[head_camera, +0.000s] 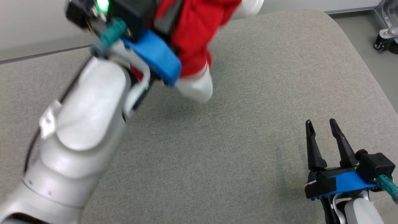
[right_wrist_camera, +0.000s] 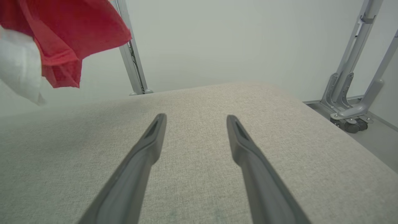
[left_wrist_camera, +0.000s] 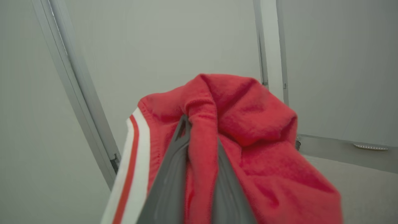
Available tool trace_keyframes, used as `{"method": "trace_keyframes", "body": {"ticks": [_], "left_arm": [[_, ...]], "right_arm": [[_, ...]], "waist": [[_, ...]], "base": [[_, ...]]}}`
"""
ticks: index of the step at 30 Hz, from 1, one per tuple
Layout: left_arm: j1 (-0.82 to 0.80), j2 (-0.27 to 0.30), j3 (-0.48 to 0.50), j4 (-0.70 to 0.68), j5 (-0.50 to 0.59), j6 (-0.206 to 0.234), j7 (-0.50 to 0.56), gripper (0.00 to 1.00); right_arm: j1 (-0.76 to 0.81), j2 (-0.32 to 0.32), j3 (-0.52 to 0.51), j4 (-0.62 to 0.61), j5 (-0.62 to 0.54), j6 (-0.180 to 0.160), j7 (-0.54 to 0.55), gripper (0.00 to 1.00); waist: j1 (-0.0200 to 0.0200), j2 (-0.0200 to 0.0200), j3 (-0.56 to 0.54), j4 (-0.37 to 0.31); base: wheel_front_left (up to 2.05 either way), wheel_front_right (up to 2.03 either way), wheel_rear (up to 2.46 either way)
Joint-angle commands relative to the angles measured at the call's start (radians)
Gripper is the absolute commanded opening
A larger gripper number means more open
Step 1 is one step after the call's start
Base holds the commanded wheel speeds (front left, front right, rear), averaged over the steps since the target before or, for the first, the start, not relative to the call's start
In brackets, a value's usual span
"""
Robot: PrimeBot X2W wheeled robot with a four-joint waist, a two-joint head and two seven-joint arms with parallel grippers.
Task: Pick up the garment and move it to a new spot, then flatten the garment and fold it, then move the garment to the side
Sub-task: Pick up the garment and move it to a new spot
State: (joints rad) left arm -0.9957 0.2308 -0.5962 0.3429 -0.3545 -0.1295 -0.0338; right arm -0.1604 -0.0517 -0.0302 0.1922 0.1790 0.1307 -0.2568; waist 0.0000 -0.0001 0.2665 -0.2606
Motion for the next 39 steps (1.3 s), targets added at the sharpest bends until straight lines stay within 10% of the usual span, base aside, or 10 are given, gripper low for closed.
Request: {"method": "trace_keyframes", "body": {"ticks": [1, 18, 19, 20, 39], "left_arm": [[0.060, -0.004, -0.019, 0.023, -0.010, 0.000, -0.013, 0.00], [0.428, -0.135, -0.185, 0.319, -0.102, -0.002, -0.144, 0.00], [0.427, -0.143, -0.188, 0.326, -0.108, -0.003, -0.155, 0.73], [0.418, -0.147, -0.191, 0.331, -0.106, -0.003, -0.168, 1.00], [0.538, -0.003, 0.148, 0.032, -0.072, 0.152, -0.232, 1.00]], "right_arm": [[-0.012, 0.001, 0.001, 0.005, 0.013, 0.000, -0.007, 1.00], [-0.011, 0.001, 0.006, 0.012, 0.008, 0.000, -0.010, 1.00], [-0.009, 0.001, 0.008, 0.014, 0.007, 0.000, -0.010, 1.00], [-0.006, 0.001, 0.008, 0.016, 0.007, 0.000, -0.010, 1.00], [0.066, 0.000, -0.001, 0.029, -0.016, 0.000, -0.007, 1.00]], "waist": [[0.0000, 0.0001, 0.006, -0.001], [0.0000, 0.0001, -0.012, 0.060], [0.0000, 0.0001, -0.019, 0.065], [0.0000, 0.0001, -0.026, 0.070], [0.0000, 0.0001, -0.161, 0.215]], "base": [[0.00, 0.00, 0.00], [0.00, 0.00, 0.00], [0.00, 0.00, 0.00], [0.00, 0.00, 0.00], [0.00, 0.00, 0.00]]}}
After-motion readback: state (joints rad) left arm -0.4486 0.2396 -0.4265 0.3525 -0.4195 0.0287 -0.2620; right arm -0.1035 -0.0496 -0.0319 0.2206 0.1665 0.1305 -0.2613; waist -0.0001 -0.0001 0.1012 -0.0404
